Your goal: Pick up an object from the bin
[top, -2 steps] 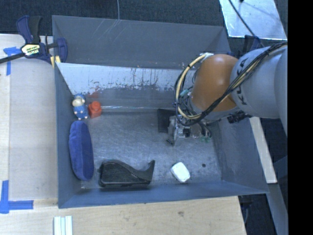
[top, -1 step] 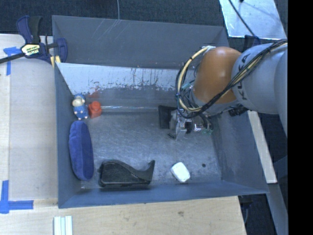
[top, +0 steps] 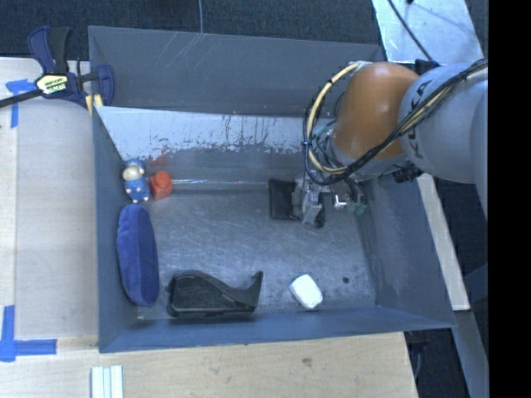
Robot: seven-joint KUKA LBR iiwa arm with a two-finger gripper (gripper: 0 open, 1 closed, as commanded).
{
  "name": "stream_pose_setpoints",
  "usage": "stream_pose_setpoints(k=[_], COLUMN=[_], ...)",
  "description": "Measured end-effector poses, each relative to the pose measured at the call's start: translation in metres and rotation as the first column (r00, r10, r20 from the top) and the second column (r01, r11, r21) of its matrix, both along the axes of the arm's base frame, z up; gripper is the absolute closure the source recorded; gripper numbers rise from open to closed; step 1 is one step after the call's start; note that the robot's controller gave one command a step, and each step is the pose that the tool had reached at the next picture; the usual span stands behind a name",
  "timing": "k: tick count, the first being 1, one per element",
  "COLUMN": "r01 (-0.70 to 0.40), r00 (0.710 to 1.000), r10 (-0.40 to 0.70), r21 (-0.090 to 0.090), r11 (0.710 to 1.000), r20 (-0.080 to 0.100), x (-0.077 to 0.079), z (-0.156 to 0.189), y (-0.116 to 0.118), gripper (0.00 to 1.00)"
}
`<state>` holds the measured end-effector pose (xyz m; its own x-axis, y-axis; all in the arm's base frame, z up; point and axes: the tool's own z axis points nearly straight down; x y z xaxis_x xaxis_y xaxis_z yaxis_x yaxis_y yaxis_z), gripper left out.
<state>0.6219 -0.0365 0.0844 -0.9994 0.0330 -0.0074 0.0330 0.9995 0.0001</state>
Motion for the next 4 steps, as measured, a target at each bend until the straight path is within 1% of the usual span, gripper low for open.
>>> stream_pose_setpoints(k=[1, 2, 3, 4], r01=[-0.012, -0.007, -0.007, 0.02], r00=[1.0, 1.0, 1.0, 1.0], r10=[0.012, 0.007, 0.007, -0.02], r21=[0.0, -0.001, 0.0, 0.0], r11=[1.0, 1.0, 1.0, 1.0], r20=[-0.003, 0.007, -0.003, -0.012], x=[-0.031, -0.01, -0.013, -0.032], z=[-0.014, 0.092, 0.086, -0.015], y=[0.002, 0.0, 0.0, 0.002], gripper=[1.0, 1.0, 0.0, 0.0])
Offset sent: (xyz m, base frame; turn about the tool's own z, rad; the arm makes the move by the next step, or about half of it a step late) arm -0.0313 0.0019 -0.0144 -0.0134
